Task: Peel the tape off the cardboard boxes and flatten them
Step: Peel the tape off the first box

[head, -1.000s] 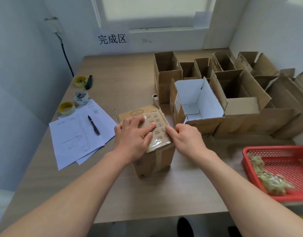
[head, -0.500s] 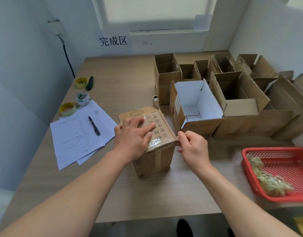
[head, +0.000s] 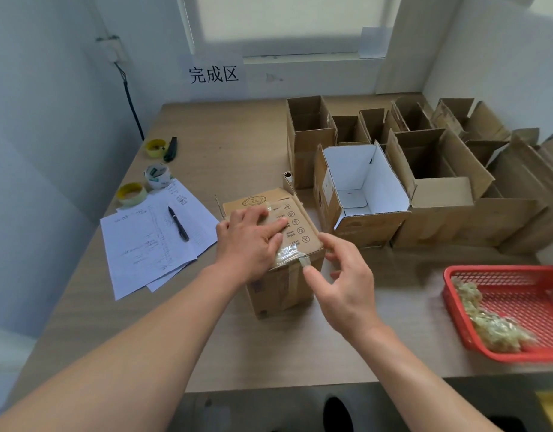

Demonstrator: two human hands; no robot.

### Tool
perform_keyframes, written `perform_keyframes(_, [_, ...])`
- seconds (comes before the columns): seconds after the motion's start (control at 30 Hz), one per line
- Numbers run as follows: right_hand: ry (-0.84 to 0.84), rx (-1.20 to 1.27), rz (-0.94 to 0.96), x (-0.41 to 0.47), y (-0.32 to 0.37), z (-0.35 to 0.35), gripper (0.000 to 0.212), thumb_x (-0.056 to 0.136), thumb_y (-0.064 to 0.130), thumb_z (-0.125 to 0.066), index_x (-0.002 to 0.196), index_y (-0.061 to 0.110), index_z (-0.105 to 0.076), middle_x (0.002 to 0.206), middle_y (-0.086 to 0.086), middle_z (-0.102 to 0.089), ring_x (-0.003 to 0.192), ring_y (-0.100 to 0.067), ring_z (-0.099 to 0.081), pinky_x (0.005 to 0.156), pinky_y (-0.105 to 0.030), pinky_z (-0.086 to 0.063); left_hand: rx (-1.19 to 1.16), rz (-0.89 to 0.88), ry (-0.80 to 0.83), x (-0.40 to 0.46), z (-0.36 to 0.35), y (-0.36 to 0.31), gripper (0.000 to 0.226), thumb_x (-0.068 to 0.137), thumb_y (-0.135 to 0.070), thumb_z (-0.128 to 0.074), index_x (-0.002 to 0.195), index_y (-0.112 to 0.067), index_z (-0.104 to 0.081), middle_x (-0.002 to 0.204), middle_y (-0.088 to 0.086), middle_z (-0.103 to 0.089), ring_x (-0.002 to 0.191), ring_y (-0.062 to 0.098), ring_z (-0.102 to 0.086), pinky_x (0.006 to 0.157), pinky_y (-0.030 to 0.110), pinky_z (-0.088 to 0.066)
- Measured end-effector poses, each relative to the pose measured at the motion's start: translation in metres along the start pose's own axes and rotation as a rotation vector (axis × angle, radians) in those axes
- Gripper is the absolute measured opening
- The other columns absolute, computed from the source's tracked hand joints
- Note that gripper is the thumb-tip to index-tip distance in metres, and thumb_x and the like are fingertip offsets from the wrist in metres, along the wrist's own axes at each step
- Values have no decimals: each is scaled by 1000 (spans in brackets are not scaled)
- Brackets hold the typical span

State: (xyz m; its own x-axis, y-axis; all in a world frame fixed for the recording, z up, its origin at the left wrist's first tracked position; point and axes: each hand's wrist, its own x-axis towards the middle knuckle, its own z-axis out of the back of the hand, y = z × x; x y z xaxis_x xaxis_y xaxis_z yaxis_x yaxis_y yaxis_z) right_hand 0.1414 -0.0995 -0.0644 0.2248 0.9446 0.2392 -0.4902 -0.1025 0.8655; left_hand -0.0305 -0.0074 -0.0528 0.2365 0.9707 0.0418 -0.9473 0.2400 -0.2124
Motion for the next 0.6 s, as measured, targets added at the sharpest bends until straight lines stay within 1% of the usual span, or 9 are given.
perform_keyframes(0.03, [27, -70, 16, 4, 3, -1, 47, 75, 37, -69, 121, 26, -66, 114, 13, -54, 104, -5, -54, 85, -20, -46, 0, 0, 3, 0, 0, 0, 40, 101, -55, -35, 140, -57, -42, 149, -12, -33, 134, 19, -22, 106, 44, -20])
perform_keyframes(0.07, [48, -167, 35, 6, 5, -3, 44, 77, 37, -71, 119, 23, -69, 113, 8, -50, 103, -10, -52, 84, -26, -48, -4, 0, 7, 0, 1, 0, 40, 101, -55, -36, 140, -57, -43, 148, -12, -33, 134, 19, -22, 106, 43, -20])
perform_keyframes(0.13, [54, -338, 92, 10, 8, -6, 27, 83, 29, -73, 108, 21, -73, 109, 1, -47, 99, -19, -50, 78, -35, -50, -19, -1, 24, 1, 3, 1, 39, 101, -55, -36, 140, -58, -42, 148, -12, -34, 134, 19, -22, 105, 42, -19])
perform_keyframes(0.17, [45, -372, 116, 11, 9, -7, 18, 86, 25, -73, 103, 20, -75, 105, 0, -50, 96, -21, -50, 73, -37, -51, -25, -5, 36, 2, 4, 2, 39, 101, -54, -36, 140, -59, -42, 148, -13, -34, 134, 19, -22, 106, 42, -19])
perform_keyframes(0.2, [42, -385, 132, 13, 10, -8, 12, 88, 23, -71, 99, 19, -76, 102, -1, -52, 93, -22, -50, 70, -38, -51, -26, -11, 48, 2, 5, 4, 39, 101, -54, -36, 140, -59, -41, 149, -13, -33, 135, 19, -22, 106, 42, -18])
perform_keyframes(0.27, [63, -392, 140, 17, 11, -9, 11, 93, 22, -67, 96, 17, -76, 99, -2, -56, 92, -23, -51, 68, -38, -50, -27, -27, 64, 2, 5, 6, 40, 101, -54, -37, 140, -60, -39, 150, -13, -32, 136, 19, -20, 108, 41, -17])
perform_keyframes(0.4, [182, -399, 72, 25, 12, -9, 16, 98, 24, -54, 96, 18, -69, 104, 1, -54, 98, -20, -47, 79, -39, -48, -27, -35, 87, 3, 5, 7, 40, 101, -55, -36, 141, -60, -37, 151, -14, -30, 136, 19, -19, 108, 42, -17])
perform_keyframes(0.5, [220, -398, 55, 27, 16, -7, 12, 95, 31, -56, 95, 22, -65, 104, 3, -53, 99, -19, -47, 81, -39, -47, -16, -40, 106, 3, 7, 5, 41, 101, -54, -36, 142, -59, -37, 152, -13, -29, 138, 20, -18, 109, 43, -18])
perform_keyframes(0.6, [168, -453, 92, 25, 19, -7, 17, 94, 32, -61, 99, 19, -70, 98, 0, -54, 94, -22, -51, 75, -36, -47, -40, -67, 129, 4, 10, 6, 42, 102, -47, -41, 143, -56, -39, 153, -14, -29, 139, 19, -18, 110, 40, -16])
